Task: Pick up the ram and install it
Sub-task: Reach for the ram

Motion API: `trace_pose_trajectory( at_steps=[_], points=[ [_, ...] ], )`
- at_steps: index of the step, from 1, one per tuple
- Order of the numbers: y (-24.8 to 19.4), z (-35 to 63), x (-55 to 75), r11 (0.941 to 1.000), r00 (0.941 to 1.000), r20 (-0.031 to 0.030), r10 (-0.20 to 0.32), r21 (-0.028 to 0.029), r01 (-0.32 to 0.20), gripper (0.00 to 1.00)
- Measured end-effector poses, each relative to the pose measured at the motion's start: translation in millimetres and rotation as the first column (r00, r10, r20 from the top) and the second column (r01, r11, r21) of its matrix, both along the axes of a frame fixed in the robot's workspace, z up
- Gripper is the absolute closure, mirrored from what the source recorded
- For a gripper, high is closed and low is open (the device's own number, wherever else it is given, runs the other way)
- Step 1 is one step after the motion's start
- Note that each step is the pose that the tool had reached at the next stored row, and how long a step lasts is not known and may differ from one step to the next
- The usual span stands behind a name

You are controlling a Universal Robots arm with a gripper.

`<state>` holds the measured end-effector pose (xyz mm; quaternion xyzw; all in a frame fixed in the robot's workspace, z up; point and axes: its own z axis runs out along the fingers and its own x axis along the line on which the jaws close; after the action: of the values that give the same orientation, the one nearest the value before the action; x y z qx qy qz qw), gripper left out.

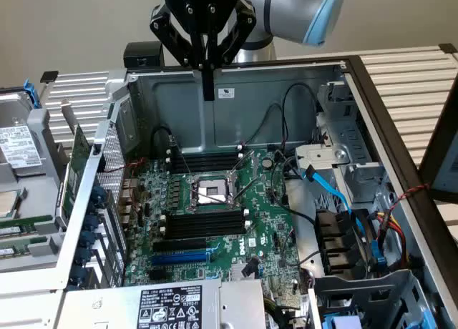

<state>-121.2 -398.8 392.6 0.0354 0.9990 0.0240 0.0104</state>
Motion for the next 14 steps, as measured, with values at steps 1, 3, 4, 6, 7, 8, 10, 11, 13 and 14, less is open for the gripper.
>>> trace_pose_trajectory(
  at_steps=[1, 3, 4, 6, 7, 8, 10, 11, 13, 14],
  points=[
    [0.0, 0.0, 0.0, 1.0000, 1.0000, 0.0000, 0.000, 0.0001, 0.000, 0.89],
    [0.0, 0.0, 0.0, 1.0000, 1.0000, 0.0000, 0.000, 0.0001, 0.000, 0.89],
    [0.0, 0.0, 0.0, 1.0000, 1.0000, 0.0000, 0.000, 0.0000, 0.000, 0.89],
    [0.0, 0.0, 0.0, 1.0000, 1.0000, 0.0000, 0.000, 0.0000, 0.000, 0.89],
    [0.0, 0.0, 0.0, 1.0000, 1.0000, 0.0000, 0.000, 0.0000, 0.000, 0.89],
    [0.0, 0.0, 0.0, 1.0000, 1.0000, 0.0000, 0.000, 0.0000, 0.000, 0.89],
    [0.0, 0.0, 0.0, 1.0000, 1.0000, 0.0000, 0.000, 0.0000, 0.000, 0.89],
    [0.0, 0.0, -0.5, 1.0000, 1.0000, -0.0001, 0.000, 0.0000, 0.000, 0.89],
    [0.0, 0.0, -6.3, 1.0000, 1.0000, -0.0001, 0.000, -0.0001, 0.000, 0.89],
    [0.0, 0.0, -10.6, 1.0000, 1.0000, 0.0000, 0.000, -0.0001, 0.000, 0.89]
  ],
)
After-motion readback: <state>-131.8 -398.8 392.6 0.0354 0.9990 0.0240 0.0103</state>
